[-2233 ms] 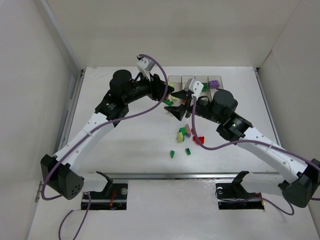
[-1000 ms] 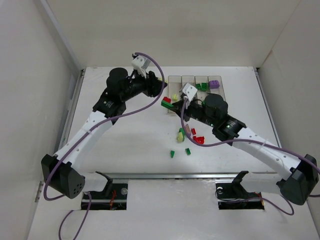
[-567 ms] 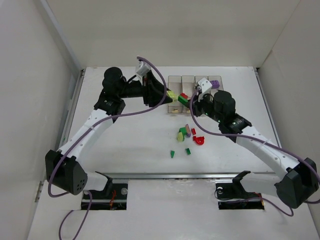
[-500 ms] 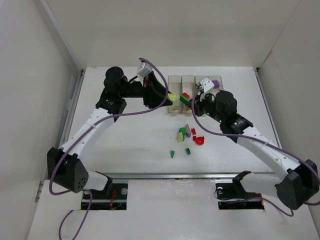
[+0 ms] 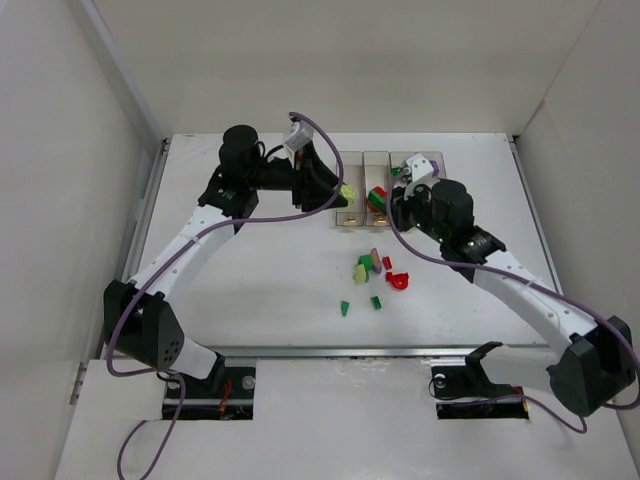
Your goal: Sort the legos into containers by color
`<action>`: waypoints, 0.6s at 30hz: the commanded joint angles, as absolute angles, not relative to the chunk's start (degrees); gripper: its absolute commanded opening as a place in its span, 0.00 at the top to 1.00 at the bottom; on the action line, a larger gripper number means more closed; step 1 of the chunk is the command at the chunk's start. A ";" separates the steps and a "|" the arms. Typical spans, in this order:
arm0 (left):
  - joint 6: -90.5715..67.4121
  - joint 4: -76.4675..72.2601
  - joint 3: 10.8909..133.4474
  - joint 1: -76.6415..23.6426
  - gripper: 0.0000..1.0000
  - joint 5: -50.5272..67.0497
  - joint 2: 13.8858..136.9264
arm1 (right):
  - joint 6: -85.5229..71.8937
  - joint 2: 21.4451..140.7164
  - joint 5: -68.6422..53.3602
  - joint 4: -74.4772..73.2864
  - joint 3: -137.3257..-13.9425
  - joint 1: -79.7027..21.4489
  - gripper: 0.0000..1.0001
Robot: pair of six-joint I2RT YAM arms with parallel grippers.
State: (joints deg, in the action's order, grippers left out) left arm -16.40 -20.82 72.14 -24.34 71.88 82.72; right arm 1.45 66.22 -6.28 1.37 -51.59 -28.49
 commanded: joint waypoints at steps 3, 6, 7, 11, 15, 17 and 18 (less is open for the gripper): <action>2.53 -1.09 78.31 -24.26 1.00 62.34 82.18 | -2.11 73.55 -9.82 -4.13 -53.44 -27.77 1.00; 10.44 3.94 78.31 -24.26 1.00 58.20 80.95 | 1.47 79.16 -18.09 -4.13 -54.66 -31.54 1.00; 12.63 6.30 78.31 -24.26 1.00 56.10 79.90 | 2.89 80.84 -19.50 -4.13 -55.19 -32.94 1.00; 19.59 7.73 74.11 -24.26 1.00 53.09 75.69 | 4.22 90.07 -26.17 -3.60 -59.93 -36.65 1.00; 20.92 7.21 69.88 -24.26 1.00 52.47 71.38 | 0.63 97.63 -26.81 -0.89 -64.07 -36.04 1.00; 20.92 6.60 68.47 -24.26 1.00 52.47 70.06 | 0.01 99.40 -27.50 -0.18 -64.86 -36.04 1.00; 20.92 6.59 67.07 -24.26 1.00 52.47 68.74 | 0.00 100.27 -28.03 -0.18 -64.86 -36.04 1.00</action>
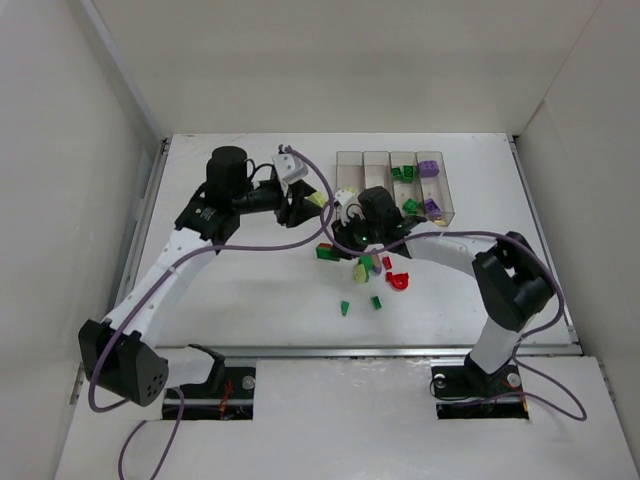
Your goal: Sort the legos into containers by color
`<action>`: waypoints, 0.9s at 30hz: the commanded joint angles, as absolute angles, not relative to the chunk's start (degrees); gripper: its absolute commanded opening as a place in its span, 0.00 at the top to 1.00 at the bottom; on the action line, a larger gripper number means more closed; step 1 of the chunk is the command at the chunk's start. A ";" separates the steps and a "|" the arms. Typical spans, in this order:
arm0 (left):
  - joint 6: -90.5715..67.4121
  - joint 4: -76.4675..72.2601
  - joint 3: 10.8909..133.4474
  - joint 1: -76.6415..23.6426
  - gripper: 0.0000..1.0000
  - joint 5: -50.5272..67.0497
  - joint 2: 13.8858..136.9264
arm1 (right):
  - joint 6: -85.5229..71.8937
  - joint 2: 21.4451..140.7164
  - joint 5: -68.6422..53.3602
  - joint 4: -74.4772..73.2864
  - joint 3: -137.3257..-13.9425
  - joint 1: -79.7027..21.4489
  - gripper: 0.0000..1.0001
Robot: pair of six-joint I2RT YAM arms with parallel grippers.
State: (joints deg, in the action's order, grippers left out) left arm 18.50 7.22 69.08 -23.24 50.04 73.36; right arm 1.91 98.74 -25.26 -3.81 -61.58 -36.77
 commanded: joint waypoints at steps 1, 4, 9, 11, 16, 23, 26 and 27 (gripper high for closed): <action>20.92 6.59 66.45 -24.26 1.00 52.47 68.21 | 0.00 101.15 -28.04 -0.18 -65.73 -36.04 0.98; 20.39 6.59 64.61 -24.26 1.00 52.47 66.80 | 0.00 104.06 -29.62 -0.18 -66.27 -35.51 0.68; 19.86 6.59 64.07 -24.26 1.00 51.94 66.27 | -0.62 102.68 -30.41 -0.18 -65.48 -35.51 0.14; 19.86 6.59 64.07 -24.26 1.00 51.94 66.27 | -0.09 100.12 -29.71 -0.18 -63.64 -34.46 0.00; 22.84 7.11 66.00 -24.26 1.00 55.61 66.88 | 5.33 85.39 -29.70 -0.18 -59.77 -31.64 0.00; 24.17 9.49 70.75 -24.26 1.00 63.18 71.45 | 20.20 69.97 -33.12 -1.22 -55.63 -31.11 0.00; 22.42 9.49 73.82 -24.26 1.00 65.21 73.47 | 21.80 69.96 -40.94 -4.64 -58.96 -31.11 0.00; 21.46 7.75 75.05 -24.26 1.00 67.22 73.48 | 21.80 70.48 -43.13 -4.66 -59.76 -31.11 0.01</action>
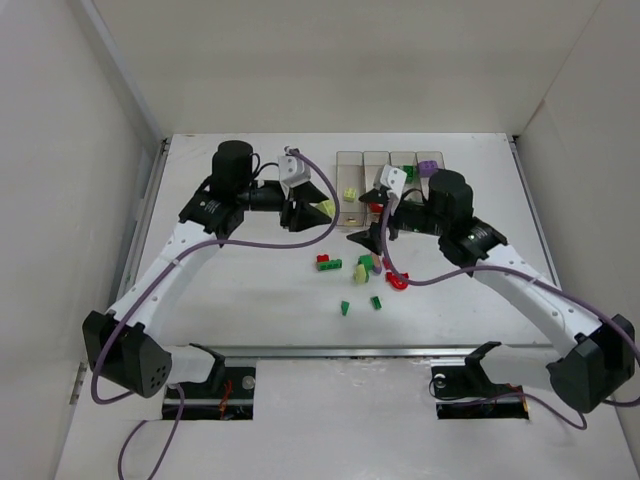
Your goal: Sort the legos into containers by color
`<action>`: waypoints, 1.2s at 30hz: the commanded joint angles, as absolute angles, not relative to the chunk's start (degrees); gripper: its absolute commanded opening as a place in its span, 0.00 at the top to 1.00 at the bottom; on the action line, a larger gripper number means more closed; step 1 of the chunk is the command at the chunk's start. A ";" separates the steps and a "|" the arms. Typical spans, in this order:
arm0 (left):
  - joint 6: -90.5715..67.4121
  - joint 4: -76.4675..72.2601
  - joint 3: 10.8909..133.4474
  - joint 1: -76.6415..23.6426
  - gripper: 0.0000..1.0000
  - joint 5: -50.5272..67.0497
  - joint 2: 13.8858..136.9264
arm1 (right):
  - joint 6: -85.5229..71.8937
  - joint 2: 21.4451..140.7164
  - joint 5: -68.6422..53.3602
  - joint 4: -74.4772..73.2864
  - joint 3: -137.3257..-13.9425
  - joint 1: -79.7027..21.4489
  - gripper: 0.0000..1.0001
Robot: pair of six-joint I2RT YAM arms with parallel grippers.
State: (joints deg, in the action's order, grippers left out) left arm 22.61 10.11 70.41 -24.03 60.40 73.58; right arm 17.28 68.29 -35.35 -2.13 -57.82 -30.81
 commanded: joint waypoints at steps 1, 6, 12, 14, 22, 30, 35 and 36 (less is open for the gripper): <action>19.36 6.69 75.06 -24.26 1.00 68.45 74.09 | 21.80 70.49 -46.37 -4.66 -60.37 -31.11 0.01; 15.03 2.46 76.99 -25.31 1.00 74.08 74.71 | 21.80 71.54 -47.99 -4.66 -64.06 -31.11 0.02; 15.03 1.85 76.99 -27.06 1.00 76.20 75.23 | 21.18 72.59 -50.53 -4.13 -68.11 -31.11 0.04; 15.03 1.24 76.99 -27.07 1.00 76.20 75.23 | 19.96 73.12 -50.54 -2.99 -68.99 -31.11 0.05; 10.55 -5.62 75.85 -27.60 1.00 76.20 75.76 | 16.79 75.50 -53.52 -0.53 -70.75 -31.64 0.16; 9.23 -7.38 74.80 -28.12 1.00 75.06 75.76 | 14.68 76.64 -56.34 0.61 -71.28 -31.64 0.47; 12.03 -4.05 74.79 -28.12 1.00 72.43 75.23 | 14.15 75.24 -56.34 0.62 -71.28 -31.64 0.34; 12.04 -4.04 74.79 -28.12 1.00 72.42 75.23 | 14.15 75.23 -56.34 0.62 -71.28 -31.64 0.32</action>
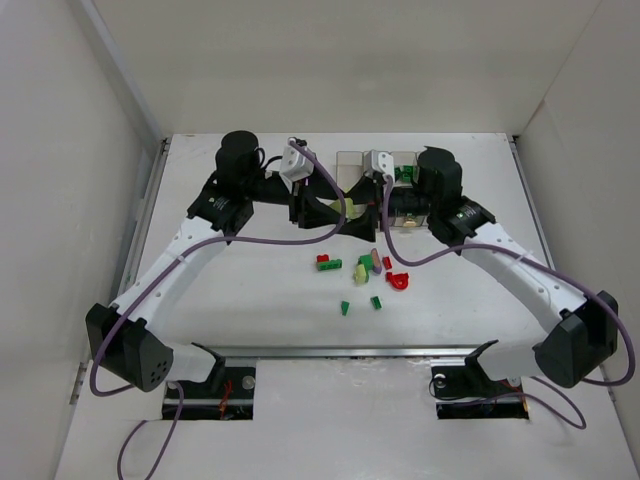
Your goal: Sort the legos into containers by color
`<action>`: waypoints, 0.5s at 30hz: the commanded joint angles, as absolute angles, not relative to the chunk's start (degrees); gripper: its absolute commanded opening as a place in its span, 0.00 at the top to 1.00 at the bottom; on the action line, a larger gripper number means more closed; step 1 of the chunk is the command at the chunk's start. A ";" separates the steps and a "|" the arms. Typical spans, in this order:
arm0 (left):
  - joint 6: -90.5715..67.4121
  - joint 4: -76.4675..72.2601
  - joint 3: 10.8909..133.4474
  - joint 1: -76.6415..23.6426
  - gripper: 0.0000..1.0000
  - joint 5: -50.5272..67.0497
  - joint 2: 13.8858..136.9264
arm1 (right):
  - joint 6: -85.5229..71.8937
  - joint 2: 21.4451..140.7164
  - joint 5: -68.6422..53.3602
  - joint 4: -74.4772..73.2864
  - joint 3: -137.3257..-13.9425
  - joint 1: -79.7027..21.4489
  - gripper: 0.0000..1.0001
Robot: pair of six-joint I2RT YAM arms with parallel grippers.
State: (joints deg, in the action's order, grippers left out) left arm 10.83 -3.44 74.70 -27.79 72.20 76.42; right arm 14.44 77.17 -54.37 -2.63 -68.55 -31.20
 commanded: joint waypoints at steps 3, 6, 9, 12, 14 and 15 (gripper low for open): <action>12.04 -4.04 74.79 -28.12 1.00 71.89 75.23 | 14.15 74.10 -56.34 0.62 -70.75 -31.64 0.31; 12.04 -4.04 74.79 -28.12 1.00 71.89 75.23 | 14.15 74.09 -56.34 0.62 -70.75 -31.64 0.39; 12.04 -4.04 74.79 -28.12 1.00 71.89 75.23 | 13.01 74.09 -56.34 1.23 -70.75 -31.64 0.50; 12.57 -4.04 74.27 -28.12 1.00 71.37 75.23 | 12.48 74.09 -56.87 1.93 -70.75 -31.64 0.72; 12.57 -4.04 74.27 -28.12 1.00 71.37 75.23 | 12.48 74.09 -56.87 2.46 -70.75 -31.64 0.85; 12.57 -4.04 74.27 -28.12 1.00 71.37 75.23 | 11.96 74.09 -56.87 2.46 -70.75 -31.64 0.85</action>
State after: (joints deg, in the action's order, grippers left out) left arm 11.49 -2.76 74.63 -27.79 71.16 76.40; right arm 13.34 75.70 -54.83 -2.09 -68.55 -31.20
